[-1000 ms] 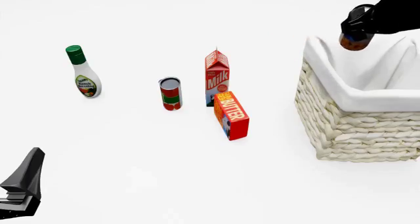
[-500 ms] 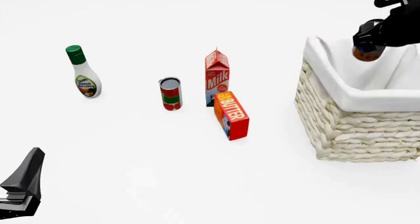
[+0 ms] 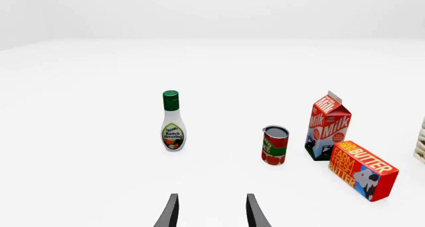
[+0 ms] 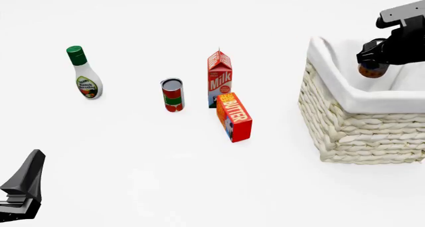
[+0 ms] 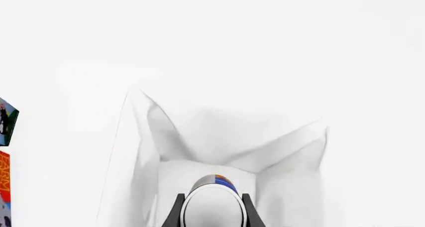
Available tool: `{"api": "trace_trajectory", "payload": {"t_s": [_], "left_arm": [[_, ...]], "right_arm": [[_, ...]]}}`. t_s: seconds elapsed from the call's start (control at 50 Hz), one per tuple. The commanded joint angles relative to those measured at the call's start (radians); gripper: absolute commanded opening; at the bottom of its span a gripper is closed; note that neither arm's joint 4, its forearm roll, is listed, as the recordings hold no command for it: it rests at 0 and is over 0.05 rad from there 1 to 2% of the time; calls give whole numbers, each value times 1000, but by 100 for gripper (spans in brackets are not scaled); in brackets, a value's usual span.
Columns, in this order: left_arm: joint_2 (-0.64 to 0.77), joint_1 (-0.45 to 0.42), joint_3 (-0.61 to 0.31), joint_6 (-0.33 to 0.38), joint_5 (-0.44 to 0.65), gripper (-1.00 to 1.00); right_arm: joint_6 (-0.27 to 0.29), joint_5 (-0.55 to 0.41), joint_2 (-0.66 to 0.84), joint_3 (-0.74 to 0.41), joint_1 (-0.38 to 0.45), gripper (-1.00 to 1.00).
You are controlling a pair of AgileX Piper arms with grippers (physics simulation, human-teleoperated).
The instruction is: Pick the alphabet soup and place it in the basket.
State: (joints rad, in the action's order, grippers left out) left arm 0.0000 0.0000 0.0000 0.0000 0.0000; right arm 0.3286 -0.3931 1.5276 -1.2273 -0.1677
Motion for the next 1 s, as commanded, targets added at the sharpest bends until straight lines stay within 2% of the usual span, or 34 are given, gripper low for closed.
{"api": "trace_trajectory", "payload": {"t_s": [0.02, 0.24, 1.0], "left_arm": [[0, 0, 0, 0, 0, 100], [0, 0, 0, 0, 0, 100], [0, 0, 0, 0, 0, 100]], "right_arm": [[-23, 33, 14, 18, -7, -100], [-24, 69, 38, 52, -6, -100], [-24, 132, 122, 58, -29, -100]]}}
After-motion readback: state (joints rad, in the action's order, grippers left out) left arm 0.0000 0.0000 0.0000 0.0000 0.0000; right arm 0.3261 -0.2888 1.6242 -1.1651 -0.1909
